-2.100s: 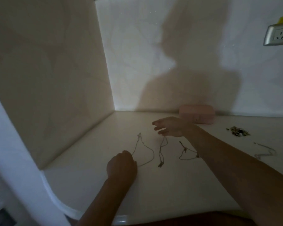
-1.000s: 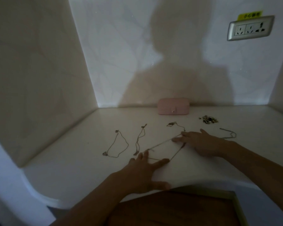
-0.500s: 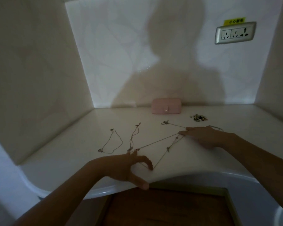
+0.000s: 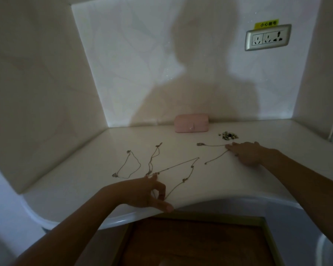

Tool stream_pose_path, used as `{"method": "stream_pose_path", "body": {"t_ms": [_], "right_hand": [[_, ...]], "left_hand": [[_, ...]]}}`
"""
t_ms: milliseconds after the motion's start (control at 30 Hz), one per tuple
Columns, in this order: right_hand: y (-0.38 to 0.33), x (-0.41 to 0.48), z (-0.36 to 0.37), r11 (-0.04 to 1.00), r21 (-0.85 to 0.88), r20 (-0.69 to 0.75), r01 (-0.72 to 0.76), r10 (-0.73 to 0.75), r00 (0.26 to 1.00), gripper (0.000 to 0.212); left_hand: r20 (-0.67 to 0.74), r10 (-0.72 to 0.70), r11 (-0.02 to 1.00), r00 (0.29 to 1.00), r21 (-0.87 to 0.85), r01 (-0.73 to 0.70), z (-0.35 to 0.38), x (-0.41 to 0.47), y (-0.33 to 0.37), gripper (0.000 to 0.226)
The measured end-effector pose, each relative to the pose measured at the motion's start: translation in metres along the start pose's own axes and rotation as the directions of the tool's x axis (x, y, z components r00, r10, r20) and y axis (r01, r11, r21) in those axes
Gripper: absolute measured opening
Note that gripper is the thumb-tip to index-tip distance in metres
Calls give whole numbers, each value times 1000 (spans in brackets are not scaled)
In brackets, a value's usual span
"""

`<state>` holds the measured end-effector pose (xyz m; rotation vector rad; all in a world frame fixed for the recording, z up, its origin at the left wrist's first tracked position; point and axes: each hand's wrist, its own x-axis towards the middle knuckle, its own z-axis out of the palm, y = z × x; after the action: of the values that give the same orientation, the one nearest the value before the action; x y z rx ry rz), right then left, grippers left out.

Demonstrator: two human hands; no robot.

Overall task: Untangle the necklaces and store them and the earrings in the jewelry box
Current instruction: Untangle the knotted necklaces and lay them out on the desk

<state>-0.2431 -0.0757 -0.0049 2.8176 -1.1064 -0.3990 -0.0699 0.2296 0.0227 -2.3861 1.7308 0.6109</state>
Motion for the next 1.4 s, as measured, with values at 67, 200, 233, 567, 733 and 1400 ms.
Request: {"method": "stream_pose_path", "body": {"t_ms": [67,200,233,567,733,1400], "right_hand": [[0,1,0,1000,3,-24,13,-13,1000,56],[-22,-5,1,980,132,-162,147,-125,979,64],[-31,-8,3,958,200,-200,204,-164,966,63],[-56,-37,19,866,318,-317,385,-286,904,54],[-54,-48,30,807,324,-379,495,-369,849,44],[-41,-85,-5,-132,832,-539,538,37,842,13]], "left_hand": [[-74,-13,1000,997,-7,12,0,4,4,46],[-419,-47,991,907,-133,-11,3,17,15,35],[-474,-43,988,879,-153,-34,4,22,18,32],[-248,-121,992,961,-8,123,16,86,17,71],[-170,-139,990,976,-42,133,-3,106,11,92],[-264,371,701,890,-549,-455,-23,103,99,31]]}}
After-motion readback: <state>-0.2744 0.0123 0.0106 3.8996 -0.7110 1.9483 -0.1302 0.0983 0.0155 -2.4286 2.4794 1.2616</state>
